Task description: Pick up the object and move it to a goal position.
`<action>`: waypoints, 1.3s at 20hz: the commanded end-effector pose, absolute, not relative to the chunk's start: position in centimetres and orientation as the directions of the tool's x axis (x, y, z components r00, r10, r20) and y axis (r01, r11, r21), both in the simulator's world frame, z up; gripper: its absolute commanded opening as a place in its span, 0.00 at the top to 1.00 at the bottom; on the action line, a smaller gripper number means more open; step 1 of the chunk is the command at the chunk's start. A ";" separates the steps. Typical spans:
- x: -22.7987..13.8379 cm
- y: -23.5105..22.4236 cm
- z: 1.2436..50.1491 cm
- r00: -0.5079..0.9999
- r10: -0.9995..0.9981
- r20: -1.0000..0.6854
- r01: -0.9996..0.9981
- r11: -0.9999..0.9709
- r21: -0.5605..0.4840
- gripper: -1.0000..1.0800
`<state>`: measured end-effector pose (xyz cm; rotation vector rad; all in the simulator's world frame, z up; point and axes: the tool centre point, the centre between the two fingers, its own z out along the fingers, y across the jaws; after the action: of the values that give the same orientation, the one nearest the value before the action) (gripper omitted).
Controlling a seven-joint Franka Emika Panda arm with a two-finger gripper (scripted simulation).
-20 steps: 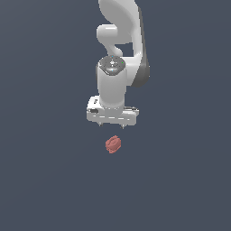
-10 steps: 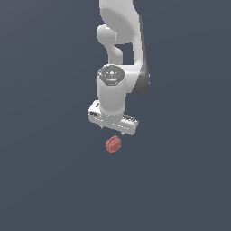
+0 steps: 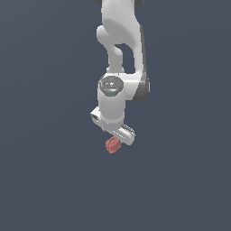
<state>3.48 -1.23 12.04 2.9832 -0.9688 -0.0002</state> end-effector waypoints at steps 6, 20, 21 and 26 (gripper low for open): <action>4.1 -1.1 10.8 0.715 -0.699 0.000 -0.699 -0.715 0.001 0.04; 4.3 -1.1 9.6 0.675 -0.738 0.000 -0.738 -0.675 0.000 0.04; 4.3 -1.1 9.2 0.675 -0.738 0.000 -0.738 -0.675 0.000 0.04; 4.2 -1.1 6.5 0.673 -0.740 0.000 -0.740 -0.673 0.000 0.04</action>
<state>4.29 -1.10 7.32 2.8735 -1.2699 0.0005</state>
